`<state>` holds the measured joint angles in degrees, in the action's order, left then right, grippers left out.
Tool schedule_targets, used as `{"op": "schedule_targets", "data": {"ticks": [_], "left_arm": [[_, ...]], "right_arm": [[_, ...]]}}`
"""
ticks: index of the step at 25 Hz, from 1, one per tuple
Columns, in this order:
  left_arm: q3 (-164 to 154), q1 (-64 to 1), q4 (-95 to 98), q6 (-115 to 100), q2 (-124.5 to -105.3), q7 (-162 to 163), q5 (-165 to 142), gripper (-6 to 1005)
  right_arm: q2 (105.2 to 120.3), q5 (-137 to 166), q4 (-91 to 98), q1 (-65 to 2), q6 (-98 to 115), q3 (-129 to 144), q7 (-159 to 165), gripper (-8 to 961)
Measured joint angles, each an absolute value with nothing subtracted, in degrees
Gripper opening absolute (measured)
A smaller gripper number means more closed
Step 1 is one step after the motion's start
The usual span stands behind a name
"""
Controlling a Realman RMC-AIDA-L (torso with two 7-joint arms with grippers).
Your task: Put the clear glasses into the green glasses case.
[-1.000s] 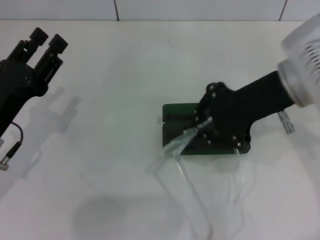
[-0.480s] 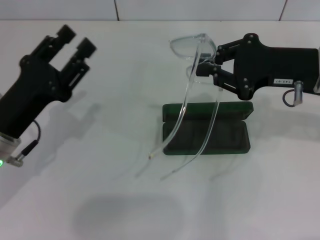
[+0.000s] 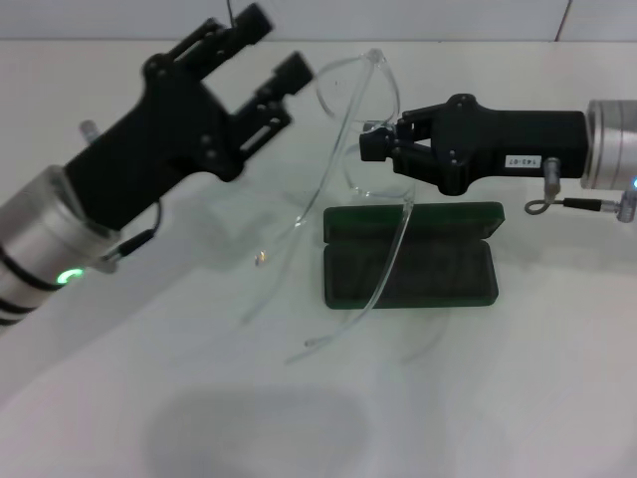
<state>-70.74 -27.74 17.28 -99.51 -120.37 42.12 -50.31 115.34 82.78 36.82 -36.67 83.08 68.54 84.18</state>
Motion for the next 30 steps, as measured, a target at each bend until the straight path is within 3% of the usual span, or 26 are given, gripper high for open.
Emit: {"op": "schedule_targets", "data": {"ticks": [11,23,30], "left_arm": [[-78.39,-32.07,14.58,-97.44,-120.78,34.93,-49.01,579],[-92.85,-30.31,12.21,-94.73,-120.76,25.24,-34.87,578],[-93.54,-28.56,12.66,-95.18,-120.76,22.34,-32.06,577]], "right_arm": [[114.85,86.58,32.81,-40.38,82.41,68.70,94.27,121],[115.69,83.21,31.53,-41.39,83.92,68.63,98.25,120],[115.31,80.23,29.14,-42.06,87.96,68.52,101.01,119]]}}
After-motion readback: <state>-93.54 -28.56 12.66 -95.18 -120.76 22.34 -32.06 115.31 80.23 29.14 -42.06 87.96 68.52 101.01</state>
